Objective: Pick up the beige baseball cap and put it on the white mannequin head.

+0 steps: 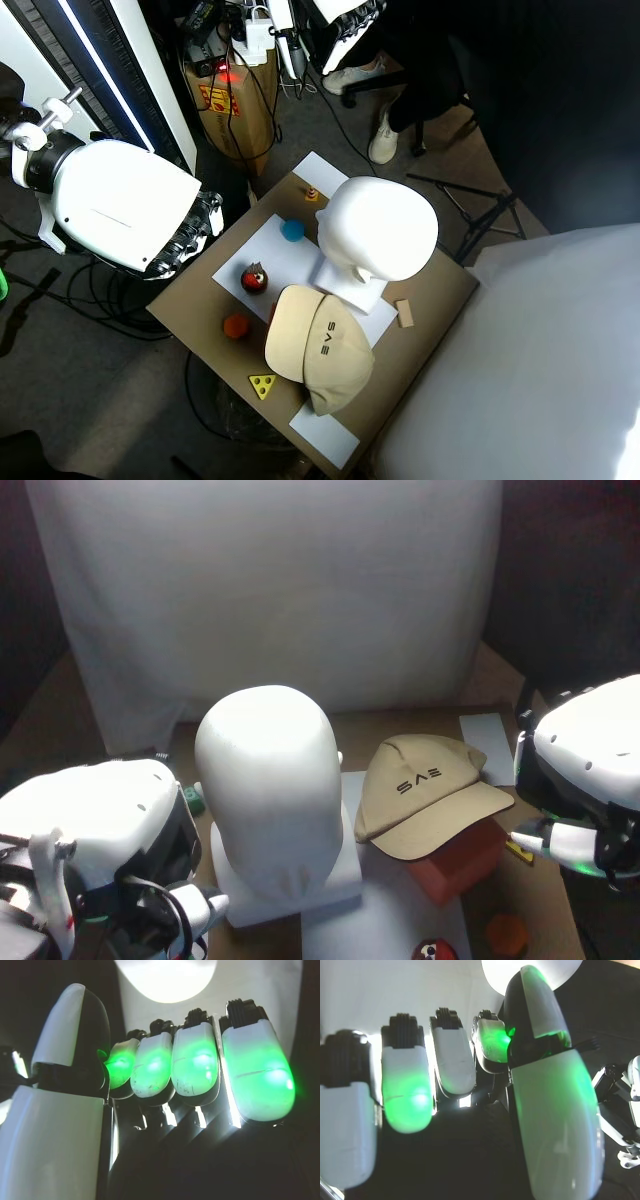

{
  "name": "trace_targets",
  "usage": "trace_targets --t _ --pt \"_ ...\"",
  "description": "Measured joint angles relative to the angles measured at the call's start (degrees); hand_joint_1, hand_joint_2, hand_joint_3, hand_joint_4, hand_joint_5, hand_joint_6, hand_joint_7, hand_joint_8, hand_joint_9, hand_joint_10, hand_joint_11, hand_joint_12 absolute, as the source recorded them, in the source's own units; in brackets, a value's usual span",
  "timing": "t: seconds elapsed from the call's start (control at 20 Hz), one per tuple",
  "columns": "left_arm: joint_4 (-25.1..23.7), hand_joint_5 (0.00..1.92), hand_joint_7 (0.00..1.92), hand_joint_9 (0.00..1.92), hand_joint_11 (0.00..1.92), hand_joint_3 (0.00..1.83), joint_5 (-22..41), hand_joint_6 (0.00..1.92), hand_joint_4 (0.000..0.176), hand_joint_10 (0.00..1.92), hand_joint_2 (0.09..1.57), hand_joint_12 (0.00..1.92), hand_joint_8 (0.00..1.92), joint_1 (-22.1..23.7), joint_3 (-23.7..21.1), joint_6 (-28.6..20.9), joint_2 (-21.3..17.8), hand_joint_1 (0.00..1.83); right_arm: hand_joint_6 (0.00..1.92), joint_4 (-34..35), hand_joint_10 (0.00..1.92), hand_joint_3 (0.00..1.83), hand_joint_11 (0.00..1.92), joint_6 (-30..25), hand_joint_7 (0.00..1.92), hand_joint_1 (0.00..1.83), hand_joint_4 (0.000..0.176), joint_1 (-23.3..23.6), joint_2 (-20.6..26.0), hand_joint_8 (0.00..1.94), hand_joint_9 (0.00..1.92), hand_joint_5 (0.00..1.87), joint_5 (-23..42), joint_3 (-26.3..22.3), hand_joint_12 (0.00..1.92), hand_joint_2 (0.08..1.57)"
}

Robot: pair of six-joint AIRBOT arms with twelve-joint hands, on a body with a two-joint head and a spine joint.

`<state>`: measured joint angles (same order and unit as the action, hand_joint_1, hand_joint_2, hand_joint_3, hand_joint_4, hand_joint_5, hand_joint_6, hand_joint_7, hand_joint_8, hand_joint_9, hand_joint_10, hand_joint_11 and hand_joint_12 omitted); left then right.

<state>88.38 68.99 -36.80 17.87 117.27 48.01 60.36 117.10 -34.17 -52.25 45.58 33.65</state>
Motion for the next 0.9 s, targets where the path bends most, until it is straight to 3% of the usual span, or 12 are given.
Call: trace_targets --t 0.15,0.2,0.45,0.6,0.65,0.75,0.85,0.9 --pt "-0.7 0.13 0.12 0.08 0.0 0.11 0.1 0.06 0.044 0.06 1.16 0.47 0.05 -0.8 0.3 -1.5 0.1 0.04 0.05 0.0 0.06 0.16 0.0 0.4 0.15 0.0 0.049 0.0 0.0 0.04 0.12 0.1 0.0 0.0 0.64 0.92" --pt "-0.5 0.16 0.14 0.11 0.0 0.02 0.5 0.01 0.041 0.01 1.2 0.49 0.01 -0.9 0.3 -1.4 0.1 0.06 0.01 0.2 0.01 0.05 0.0 0.2 0.16 0.0 0.044 -0.2 0.0 0.0 0.13 0.12 0.0 0.0 0.66 0.95" --pt "-2.5 0.12 0.09 0.08 0.0 0.0 0.9 0.0 0.045 0.0 1.2 0.43 0.0 -1.6 0.3 -1.5 0.1 0.02 0.0 -0.5 0.0 0.02 0.0 0.1 0.15 0.0 0.031 -0.3 -0.1 0.0 0.13 0.12 0.2 0.0 0.64 0.98" --pt "-5.5 0.12 0.08 0.06 0.0 0.0 3.5 0.0 0.045 0.0 1.2 0.42 0.0 -5.4 0.6 -1.9 0.4 0.0 0.0 0.0 0.0 0.02 0.0 0.1 0.15 0.0 0.03 -0.3 -0.1 0.0 0.13 0.12 0.1 0.0 0.64 0.98" --pt "-11.0 0.12 0.08 0.06 0.0 0.0 6.1 0.0 0.045 0.0 1.2 0.41 0.0 -10.4 2.5 -8.8 1.9 0.0 0.0 -0.4 0.0 0.02 0.0 0.1 0.15 0.0 0.03 -0.4 -0.1 0.0 0.13 0.12 0.2 0.0 0.64 0.98" --pt "-12.6 0.11 0.08 0.06 0.0 0.0 9.0 0.0 0.046 0.0 1.19 0.39 0.0 -13.0 2.9 -11.4 4.3 0.0 0.0 -0.5 0.0 0.02 0.0 0.1 0.15 0.0 0.022 -0.8 -0.5 0.0 0.13 0.12 0.5 0.3 0.64 0.98" --pt "-15.5 0.1 0.06 0.06 0.0 0.0 13.0 0.0 0.045 0.0 1.18 0.4 0.0 -16.4 3.2 -14.9 7.4 0.0 0.0 -0.4 0.01 0.02 0.0 -0.1 0.17 0.03 0.0 -1.4 -1.2 0.0 0.16 0.14 0.1 1.9 0.65 1.02" --pt "-17.2 0.09 0.06 0.05 0.0 0.0 16.0 0.0 0.043 0.0 1.17 0.41 0.0 -18.1 3.6 -16.7 9.0 0.0 0.0 -0.6 0.01 0.01 0.0 -0.9 0.18 0.15 0.0 -1.8 -1.6 0.0 0.18 0.15 -0.4 3.4 0.69 1.02"
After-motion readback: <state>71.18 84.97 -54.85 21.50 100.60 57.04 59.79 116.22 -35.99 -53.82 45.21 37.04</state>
